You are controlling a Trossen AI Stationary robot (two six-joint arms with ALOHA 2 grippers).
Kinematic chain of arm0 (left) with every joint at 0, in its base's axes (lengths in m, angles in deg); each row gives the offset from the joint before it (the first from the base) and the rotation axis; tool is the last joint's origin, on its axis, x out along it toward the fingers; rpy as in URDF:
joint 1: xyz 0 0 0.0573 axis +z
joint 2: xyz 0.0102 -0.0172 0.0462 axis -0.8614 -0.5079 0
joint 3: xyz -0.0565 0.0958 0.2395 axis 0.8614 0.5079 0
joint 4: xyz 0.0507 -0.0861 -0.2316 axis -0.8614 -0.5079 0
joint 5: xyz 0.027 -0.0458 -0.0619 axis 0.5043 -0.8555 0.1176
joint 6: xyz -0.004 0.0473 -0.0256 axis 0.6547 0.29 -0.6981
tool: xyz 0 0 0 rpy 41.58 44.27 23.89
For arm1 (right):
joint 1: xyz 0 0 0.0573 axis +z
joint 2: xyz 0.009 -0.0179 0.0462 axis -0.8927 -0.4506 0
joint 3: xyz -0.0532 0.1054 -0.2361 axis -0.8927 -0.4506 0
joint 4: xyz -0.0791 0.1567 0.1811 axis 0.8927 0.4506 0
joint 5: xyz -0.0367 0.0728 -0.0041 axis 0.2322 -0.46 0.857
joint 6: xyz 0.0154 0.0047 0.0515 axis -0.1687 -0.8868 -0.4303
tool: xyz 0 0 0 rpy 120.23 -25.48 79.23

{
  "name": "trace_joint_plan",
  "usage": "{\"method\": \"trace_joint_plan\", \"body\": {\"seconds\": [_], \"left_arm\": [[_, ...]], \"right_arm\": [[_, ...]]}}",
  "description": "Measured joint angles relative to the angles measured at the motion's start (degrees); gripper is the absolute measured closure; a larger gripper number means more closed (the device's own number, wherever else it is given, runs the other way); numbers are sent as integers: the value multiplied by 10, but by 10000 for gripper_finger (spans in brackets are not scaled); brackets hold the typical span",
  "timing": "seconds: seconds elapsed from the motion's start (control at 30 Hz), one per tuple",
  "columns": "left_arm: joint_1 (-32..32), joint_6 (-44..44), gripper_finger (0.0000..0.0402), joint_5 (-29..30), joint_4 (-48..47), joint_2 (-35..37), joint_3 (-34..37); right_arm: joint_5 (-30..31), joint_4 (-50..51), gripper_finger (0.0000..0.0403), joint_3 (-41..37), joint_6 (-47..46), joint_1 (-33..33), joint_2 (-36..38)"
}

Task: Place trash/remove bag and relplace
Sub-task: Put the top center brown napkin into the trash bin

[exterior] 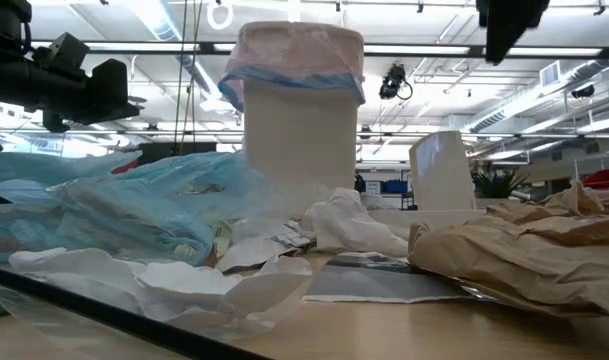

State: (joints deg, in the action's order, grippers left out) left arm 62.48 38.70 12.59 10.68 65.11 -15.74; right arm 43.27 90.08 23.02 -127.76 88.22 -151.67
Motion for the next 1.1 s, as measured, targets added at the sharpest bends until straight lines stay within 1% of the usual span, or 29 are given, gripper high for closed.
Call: {"method": "trace_joint_plan", "body": {"seconds": [0.1,0.33,0.43,0.6,0.67,0.8,0.93,1.03,1.1], "left_arm": [[0,0,381,0,0,0,0],[0,0,381,0,0,0,0],[0,0,381,0,0,0,0],[0,0,381,0,0,0,0],[0,0,381,0,0,0,0],[0,0,381,0,0,0,0],[0,0,381,0,0,0,0],[0,0,381,0,0,0,0],[0,0,381,0,0,0,0]], "right_arm": [[0,-57,260,-49,-24,1,0],[0,-93,260,-145,-151,1,0],[-1,-141,259,-183,-181,1,0],[-6,-247,257,-239,-165,1,0],[-6,-273,259,-258,-163,1,-4],[-20,-276,264,-280,-162,1,-27],[-24,-278,270,-288,-150,1,-65],[-34,-290,294,-283,-108,1,-88],[-41,-301,331,-280,-87,1,-95]]}}
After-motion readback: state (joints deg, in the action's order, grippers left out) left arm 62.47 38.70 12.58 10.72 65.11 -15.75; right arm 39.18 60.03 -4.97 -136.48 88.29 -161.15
